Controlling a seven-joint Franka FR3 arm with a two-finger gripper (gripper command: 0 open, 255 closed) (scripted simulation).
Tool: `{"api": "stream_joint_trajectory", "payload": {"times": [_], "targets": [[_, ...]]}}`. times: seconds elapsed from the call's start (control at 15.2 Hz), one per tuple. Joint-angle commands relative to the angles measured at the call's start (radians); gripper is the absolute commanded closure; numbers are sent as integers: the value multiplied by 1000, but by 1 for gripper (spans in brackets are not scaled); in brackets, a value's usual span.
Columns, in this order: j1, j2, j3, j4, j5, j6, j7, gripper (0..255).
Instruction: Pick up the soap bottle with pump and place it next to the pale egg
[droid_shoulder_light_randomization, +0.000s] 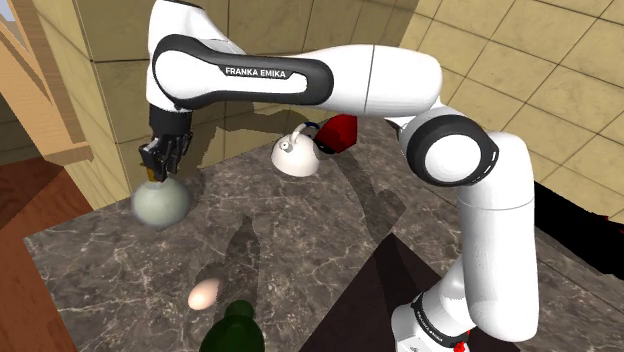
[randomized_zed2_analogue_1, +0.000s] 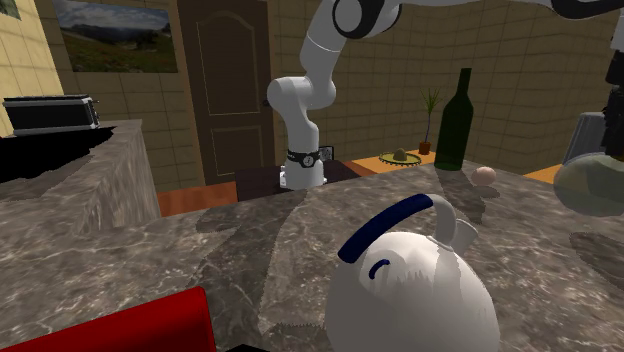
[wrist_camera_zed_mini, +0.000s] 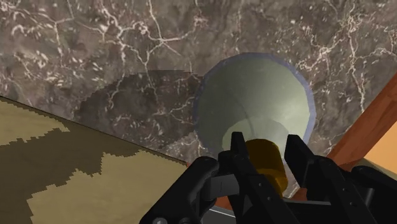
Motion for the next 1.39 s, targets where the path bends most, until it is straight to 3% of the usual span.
{"api": "stream_joint_trajectory", "payload": {"times": [0.0, 0.92, 1.32], "targets": [[3, 0, 1, 32, 0, -31, 3, 255], [37, 36, 0, 281, -11, -239, 23, 255], [45, -169, 36, 13, 27, -162, 101, 255]]}}
